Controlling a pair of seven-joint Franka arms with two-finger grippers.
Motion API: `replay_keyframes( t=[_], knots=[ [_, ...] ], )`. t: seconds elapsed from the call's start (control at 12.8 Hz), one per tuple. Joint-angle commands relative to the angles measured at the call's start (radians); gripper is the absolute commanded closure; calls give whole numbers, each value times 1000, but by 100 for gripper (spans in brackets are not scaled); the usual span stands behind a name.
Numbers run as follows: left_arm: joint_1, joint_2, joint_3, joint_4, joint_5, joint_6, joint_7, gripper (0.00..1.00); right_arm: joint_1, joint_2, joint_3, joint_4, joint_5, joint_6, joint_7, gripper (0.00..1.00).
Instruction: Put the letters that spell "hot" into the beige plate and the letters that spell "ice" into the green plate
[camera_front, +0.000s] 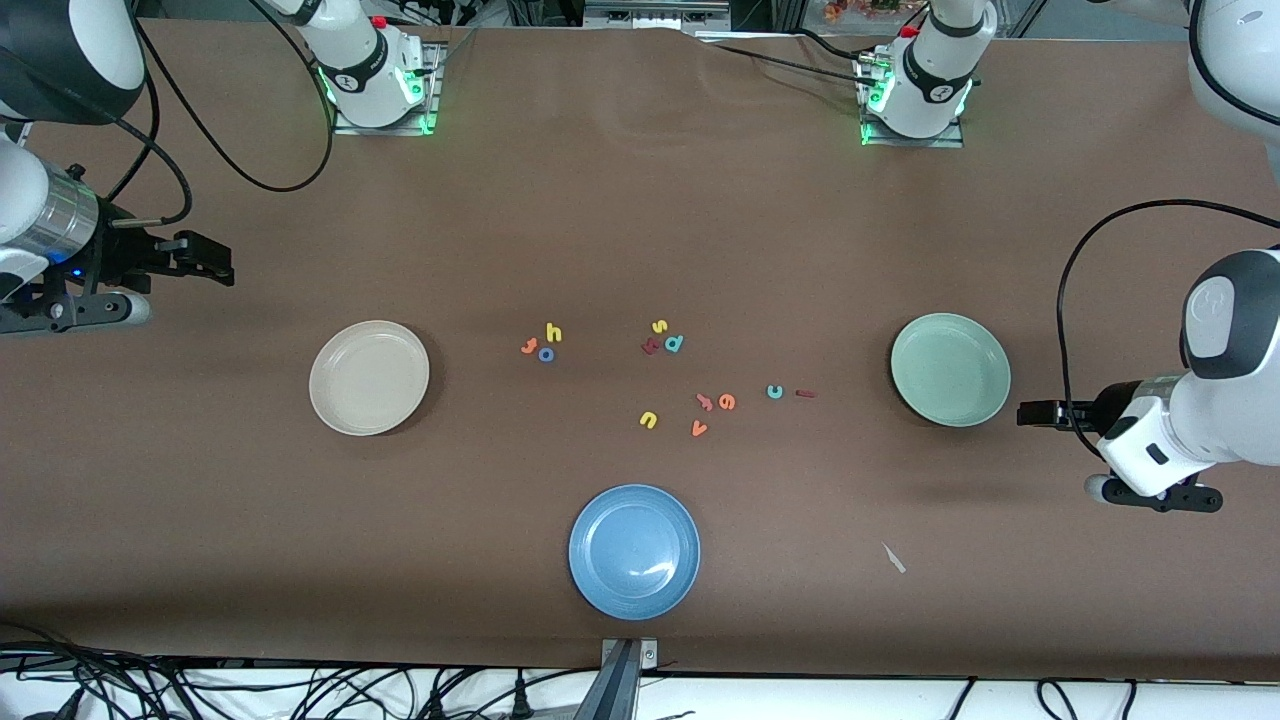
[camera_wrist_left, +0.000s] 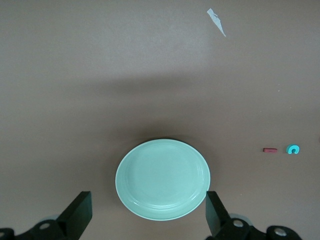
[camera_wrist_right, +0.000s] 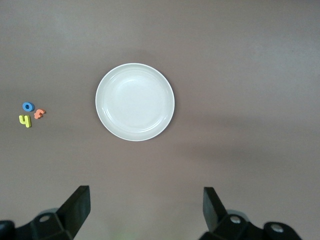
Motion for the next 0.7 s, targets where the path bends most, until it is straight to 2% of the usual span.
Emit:
replay_keyframes(
  t=[0.0, 0.63],
  knots=[
    [0, -3, 5, -4, -13, 3, 9, 0, -4, 20, 7, 21, 16, 5, 5, 0],
    [-14, -1, 5, -4, -12, 3, -23, 0, -3, 18, 7, 18, 45, 5, 7, 0]
  ],
)
